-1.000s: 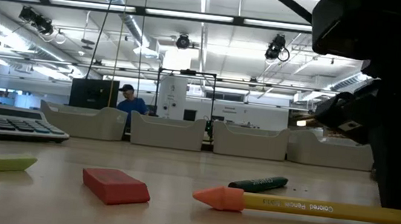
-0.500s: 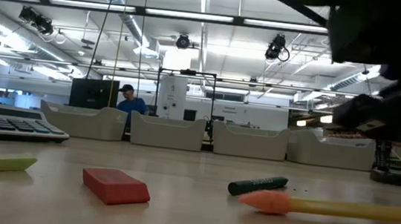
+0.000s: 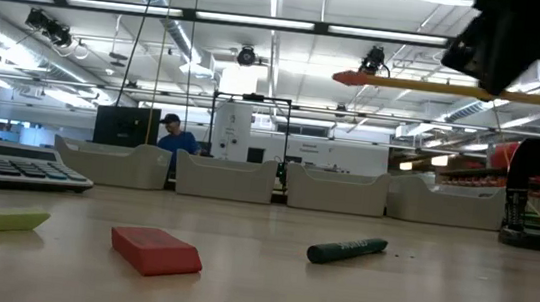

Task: Sort crayons/erasers/pens/pencils in bins
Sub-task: Put the yellow pencil into the gray bin

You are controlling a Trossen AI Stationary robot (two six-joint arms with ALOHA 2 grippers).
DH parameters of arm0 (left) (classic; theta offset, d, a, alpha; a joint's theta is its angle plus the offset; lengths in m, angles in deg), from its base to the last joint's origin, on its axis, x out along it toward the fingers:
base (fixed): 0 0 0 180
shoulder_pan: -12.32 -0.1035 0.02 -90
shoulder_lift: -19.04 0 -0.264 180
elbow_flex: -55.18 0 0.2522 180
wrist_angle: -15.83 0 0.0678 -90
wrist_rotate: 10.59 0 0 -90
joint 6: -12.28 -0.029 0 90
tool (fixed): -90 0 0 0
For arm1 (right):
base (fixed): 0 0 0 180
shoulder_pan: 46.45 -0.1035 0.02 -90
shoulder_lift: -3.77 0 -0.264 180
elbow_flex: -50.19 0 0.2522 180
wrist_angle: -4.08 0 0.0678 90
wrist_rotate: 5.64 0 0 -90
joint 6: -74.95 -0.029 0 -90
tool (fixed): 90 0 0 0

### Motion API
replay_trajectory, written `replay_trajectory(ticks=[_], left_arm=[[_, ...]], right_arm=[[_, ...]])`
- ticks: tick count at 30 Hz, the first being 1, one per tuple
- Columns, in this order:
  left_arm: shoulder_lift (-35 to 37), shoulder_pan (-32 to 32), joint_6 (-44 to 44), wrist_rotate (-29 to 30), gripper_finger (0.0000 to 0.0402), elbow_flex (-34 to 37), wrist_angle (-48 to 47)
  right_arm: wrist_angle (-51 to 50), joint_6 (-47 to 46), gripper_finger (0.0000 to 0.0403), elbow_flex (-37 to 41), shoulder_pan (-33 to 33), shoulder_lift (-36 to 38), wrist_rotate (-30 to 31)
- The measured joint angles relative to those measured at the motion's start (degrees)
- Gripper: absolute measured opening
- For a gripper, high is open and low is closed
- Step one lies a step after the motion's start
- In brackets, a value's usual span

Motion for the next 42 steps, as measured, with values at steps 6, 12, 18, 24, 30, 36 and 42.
replay_trajectory(ticks=[6,12,18,24,30,36,42], left_arm=[[1.23,-4.92,-13.4,-0.1,0.0023,0.0,11.85],[5.79,-10.13,-24.91,-1.41,0.0025,0.0,13.09],[12.69,-14.91,-33.67,-1.38,0.0015,0.0,5.85],[19.7,-19.02,-36.04,-1.4,0.002,-0.1,-9.29],[23.05,-21.45,-38.56,-1.36,0.0032,0.01,-20.95],[23.9,-21.55,-41.56,-1.3,0.0036,-0.07,-23.24],[24.26,-24.43,-43.11,0.84,0.0037,-0.02,-24.04]], right_arm=[[-1.62,0.45,0.0039,0.0,9.36,4.77,0.25],[-2.45,2.14,0.0039,0.0,19.02,7.59,-0.28],[-2.86,4.45,0.0039,-0.15,27.79,8.37,-3.31],[-4.89,9.13,0.0039,-4.87,34.62,5.71,-4.63],[-8.33,16.64,0.0039,-12.73,42.82,-0.8,-3.92],[-9.2,24.2,0.0039,-20.05,52.39,-8.09,-3.91],[-9.56,34.85,0.0039,-25.92,60.66,-15.98,-4.35]])
